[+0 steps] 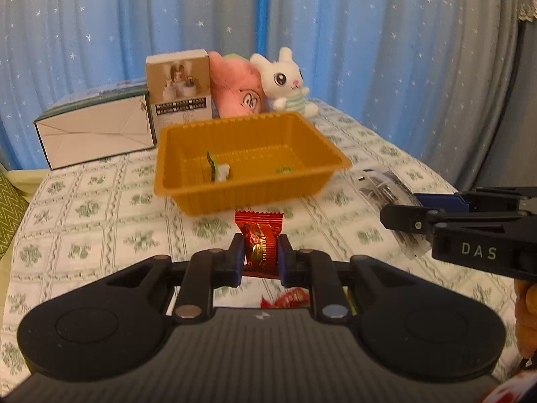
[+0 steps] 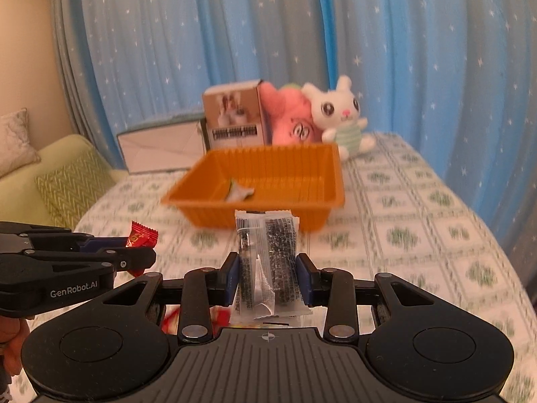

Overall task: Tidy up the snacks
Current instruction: 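Lower both snacks into the orange basket and open both tools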

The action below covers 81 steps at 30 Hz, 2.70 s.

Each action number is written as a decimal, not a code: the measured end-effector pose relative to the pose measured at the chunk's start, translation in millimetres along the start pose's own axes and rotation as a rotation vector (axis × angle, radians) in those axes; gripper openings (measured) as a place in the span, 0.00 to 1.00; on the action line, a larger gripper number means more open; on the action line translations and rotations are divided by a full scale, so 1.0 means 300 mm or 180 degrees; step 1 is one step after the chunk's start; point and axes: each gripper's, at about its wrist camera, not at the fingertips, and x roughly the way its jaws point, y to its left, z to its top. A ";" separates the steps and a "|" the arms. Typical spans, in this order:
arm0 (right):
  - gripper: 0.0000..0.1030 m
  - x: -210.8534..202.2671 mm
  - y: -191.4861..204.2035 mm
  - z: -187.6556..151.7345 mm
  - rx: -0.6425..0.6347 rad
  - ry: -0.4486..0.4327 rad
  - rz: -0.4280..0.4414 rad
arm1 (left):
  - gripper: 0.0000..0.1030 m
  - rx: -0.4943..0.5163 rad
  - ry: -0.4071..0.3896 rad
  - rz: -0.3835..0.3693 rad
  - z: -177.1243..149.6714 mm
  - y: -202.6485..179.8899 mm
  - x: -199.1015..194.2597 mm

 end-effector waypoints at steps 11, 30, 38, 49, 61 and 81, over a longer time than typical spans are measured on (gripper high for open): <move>0.35 0.139 -0.054 0.157 0.0100 -0.0127 -0.0066 | 0.17 -0.0249 -0.0055 0.0114 0.145 0.130 0.122; 0.35 0.461 -0.118 0.283 0.0228 -0.0115 -0.0189 | 0.17 -0.0343 0.0015 0.0211 0.263 0.240 0.375; 0.35 0.536 -0.103 0.302 0.0256 -0.0093 -0.0130 | 0.17 -0.0400 0.0049 0.0215 0.263 0.258 0.460; 0.35 0.568 -0.108 0.298 0.0279 -0.0058 -0.0119 | 0.22 -0.0551 0.0091 0.0264 0.255 0.296 0.504; 0.35 0.566 -0.110 0.313 0.0402 -0.0100 -0.0055 | 0.44 -0.0403 0.0044 0.0377 0.248 0.296 0.461; 0.48 0.587 -0.123 0.323 0.0559 -0.0196 0.0044 | 0.57 -0.0376 0.0041 0.0404 0.235 0.310 0.430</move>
